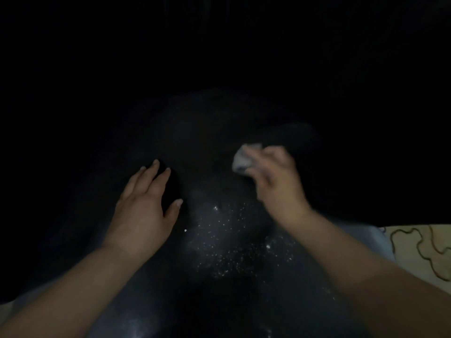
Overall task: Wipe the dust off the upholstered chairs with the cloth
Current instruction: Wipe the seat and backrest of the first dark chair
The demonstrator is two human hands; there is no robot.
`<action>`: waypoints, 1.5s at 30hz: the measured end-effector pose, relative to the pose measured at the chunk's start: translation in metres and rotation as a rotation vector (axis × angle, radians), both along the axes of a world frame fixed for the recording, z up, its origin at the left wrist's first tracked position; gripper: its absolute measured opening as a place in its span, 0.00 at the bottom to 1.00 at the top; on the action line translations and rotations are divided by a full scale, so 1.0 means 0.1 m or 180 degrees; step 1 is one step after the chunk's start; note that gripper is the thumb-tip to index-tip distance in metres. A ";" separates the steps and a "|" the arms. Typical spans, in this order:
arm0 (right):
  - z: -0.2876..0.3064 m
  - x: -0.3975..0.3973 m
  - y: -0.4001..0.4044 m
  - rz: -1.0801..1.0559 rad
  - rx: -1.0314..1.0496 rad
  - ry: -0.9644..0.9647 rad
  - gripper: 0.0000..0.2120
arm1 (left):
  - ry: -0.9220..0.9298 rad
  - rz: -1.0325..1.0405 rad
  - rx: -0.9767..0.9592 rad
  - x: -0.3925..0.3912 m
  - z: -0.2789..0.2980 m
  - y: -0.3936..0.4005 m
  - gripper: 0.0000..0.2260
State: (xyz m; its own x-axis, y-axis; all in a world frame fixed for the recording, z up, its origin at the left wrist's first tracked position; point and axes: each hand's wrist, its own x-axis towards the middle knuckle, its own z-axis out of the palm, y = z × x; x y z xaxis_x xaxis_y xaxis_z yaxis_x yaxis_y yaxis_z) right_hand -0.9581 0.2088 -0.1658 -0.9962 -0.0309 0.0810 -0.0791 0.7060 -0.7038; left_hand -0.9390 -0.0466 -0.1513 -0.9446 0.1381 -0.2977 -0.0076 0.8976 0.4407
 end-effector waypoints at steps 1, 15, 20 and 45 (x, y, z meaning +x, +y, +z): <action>0.01 -0.10 0.16 -0.0286 0.0057 0.0091 0.20 | 0.0006 -0.0020 -0.0006 0.00 0.00 0.00 0.29; -0.05 0.40 0.31 -0.0646 -0.0010 -0.0209 0.20 | 0.0076 -0.0161 -0.0173 0.09 -0.05 0.14 0.30; -0.08 0.56 0.77 -0.1634 0.0231 -0.0475 0.20 | 0.0134 -0.0497 -0.0201 0.16 0.01 0.16 0.32; 0.05 1.23 0.18 -0.1708 0.0321 0.0161 0.21 | 0.0048 -0.0358 -0.0406 0.71 0.01 -0.13 0.28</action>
